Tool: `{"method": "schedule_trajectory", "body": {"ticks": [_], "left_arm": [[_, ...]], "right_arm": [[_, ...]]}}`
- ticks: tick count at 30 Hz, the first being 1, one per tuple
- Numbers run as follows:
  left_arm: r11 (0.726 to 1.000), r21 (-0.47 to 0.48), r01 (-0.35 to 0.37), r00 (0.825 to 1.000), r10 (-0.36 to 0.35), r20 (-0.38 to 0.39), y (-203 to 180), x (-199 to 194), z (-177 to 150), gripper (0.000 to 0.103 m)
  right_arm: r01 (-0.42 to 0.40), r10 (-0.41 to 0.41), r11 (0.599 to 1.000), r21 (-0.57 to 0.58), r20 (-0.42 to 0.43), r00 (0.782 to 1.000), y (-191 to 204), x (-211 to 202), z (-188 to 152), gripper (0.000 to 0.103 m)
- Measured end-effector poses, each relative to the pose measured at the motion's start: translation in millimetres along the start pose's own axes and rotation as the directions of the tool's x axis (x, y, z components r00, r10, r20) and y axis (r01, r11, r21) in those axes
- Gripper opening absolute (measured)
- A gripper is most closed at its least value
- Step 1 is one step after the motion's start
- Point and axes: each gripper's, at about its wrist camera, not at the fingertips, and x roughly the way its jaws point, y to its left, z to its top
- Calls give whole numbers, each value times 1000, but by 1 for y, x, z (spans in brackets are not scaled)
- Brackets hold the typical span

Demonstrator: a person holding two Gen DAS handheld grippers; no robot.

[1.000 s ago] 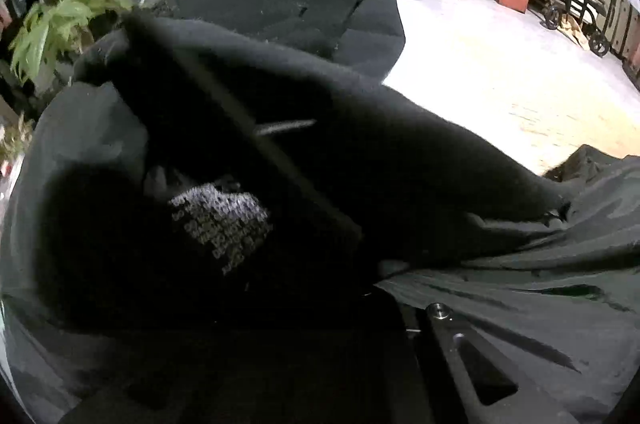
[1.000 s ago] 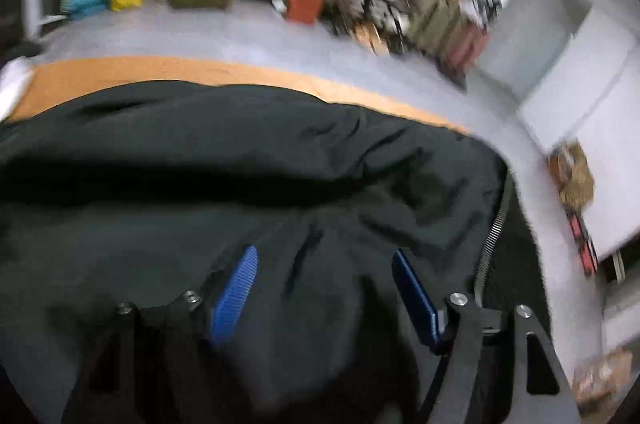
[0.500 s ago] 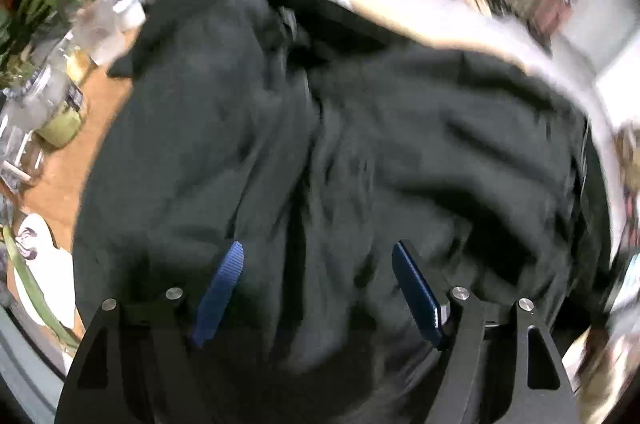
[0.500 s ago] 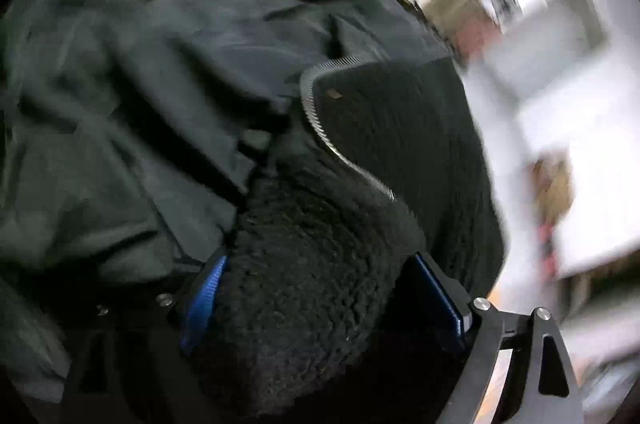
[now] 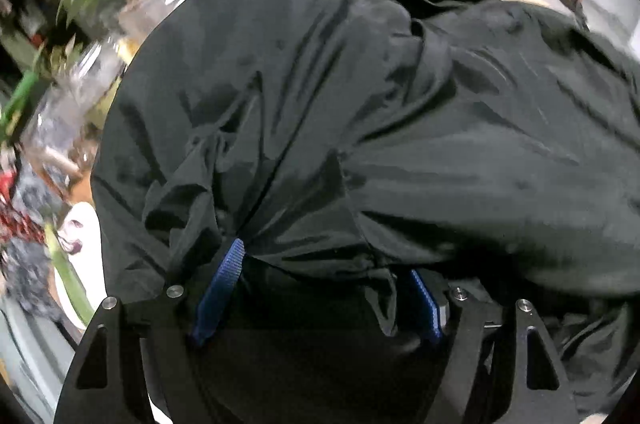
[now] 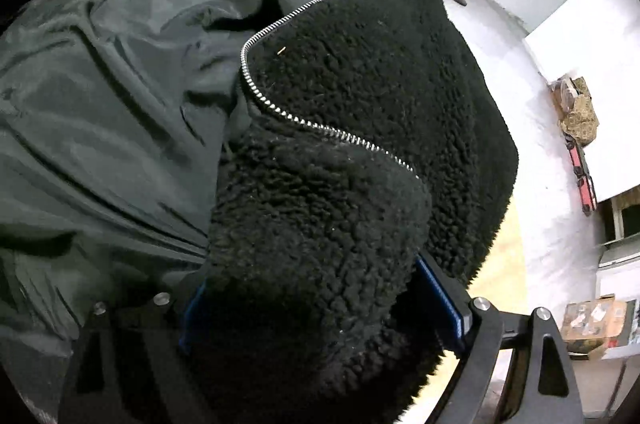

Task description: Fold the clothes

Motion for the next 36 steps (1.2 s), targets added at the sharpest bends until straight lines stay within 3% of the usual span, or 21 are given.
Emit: {"method": "schedule_trajectory", "body": {"ticks": [2, 4, 5, 6, 8, 10, 11, 13, 15, 18, 20, 22, 23, 24, 26, 28, 29, 31, 33, 34, 36], "left_arm": [[998, -55, 32, 999, -34, -26, -5, -20, -1, 74], [991, -94, 94, 995, -98, -33, -17, -50, -6, 74], [987, -37, 155, 988, -155, -10, -33, -68, -13, 74], [986, 39, 163, 987, -163, 6, -51, -83, -18, 75], [987, 147, 65, 998, -68, 18, -85, -79, -23, 76], [976, 218, -18, 1000, 16, 14, -110, -67, -28, 76], [973, 228, -43, 999, 46, -8, -104, -56, -36, 75], [963, 237, -124, 989, 138, -44, -87, -31, -54, 75], [961, 227, -158, 984, 172, -43, -64, -18, -68, 76], [981, 183, -61, 996, 71, -48, -35, -18, -78, 77], [988, 157, -11, 998, 20, -52, -31, -29, -74, 77], [991, 127, 47, 998, -41, -50, -29, -44, -70, 77], [987, 112, 116, 993, -113, -30, -31, -58, -68, 77], [980, 110, 167, 986, -167, -13, -34, -68, -66, 77], [962, 133, 239, 970, -243, 16, -44, -87, -66, 78], [948, 172, 269, 959, -280, 41, -59, -102, -68, 78], [946, 192, 260, 962, -271, 32, -69, -101, -68, 78], [931, 212, 298, 953, -302, -13, -92, -94, -65, 78], [913, 230, 337, 941, -333, -60, -115, -87, -62, 78], [895, 289, 340, 939, -340, -50, -126, -92, -71, 78], [848, 410, 335, 934, -356, -26, -147, -103, -93, 78]], "right_arm": [[-8, 8, 1000, -10, -18, 1000, 5, -15, -10, 79], [-73, 73, 997, 20, 10, 997, 8, -38, -16, 72], [-123, 121, 992, 33, 47, 992, 12, -53, -19, 72], [-173, 169, 984, 43, 84, 982, 16, -68, -22, 74], [-254, 254, 967, -12, 126, 959, 38, -91, -27, 76], [-253, 267, 959, -126, 110, 957, 77, -99, -41, 78], [-249, 265, 956, -153, 96, 959, 89, -100, -51, 79], [-268, 273, 959, -90, 58, 960, 77, -92, -67, 80], [-283, 283, 959, -26, 20, 959, 64, -84, -83, 87], [-314, 317, 946, 76, -27, 948, 45, -75, -106, 87], [-412, 417, 897, 162, 2, 909, 30, -86, -119, 80], [-495, 490, 840, 220, 84, 868, 14, -107, -126, 74], [-511, 490, 825, 243, 143, 860, 3, -120, -127, 75], [-514, 476, 816, 264, 197, 857, -8, -132, -127, 79], [-463, 392, 831, 307, 266, 881, -29, -146, -121, 87], [-385, 319, 859, 336, 237, 918, -46, -134, -97, 87], [-358, 296, 866, 350, 217, 930, -53, -126, -87, 87], [-379, 341, 842, 384, 167, 925, -60, -96, -76, 85], [-430, 409, 802, 415, 143, 901, -62, -66, -70, 81], [-446, 434, 785, 429, 132, 891, -63, -57, -70, 80], [-440, 440, 783, 439, 109, 891, -60, -31, -61, 80]]}}
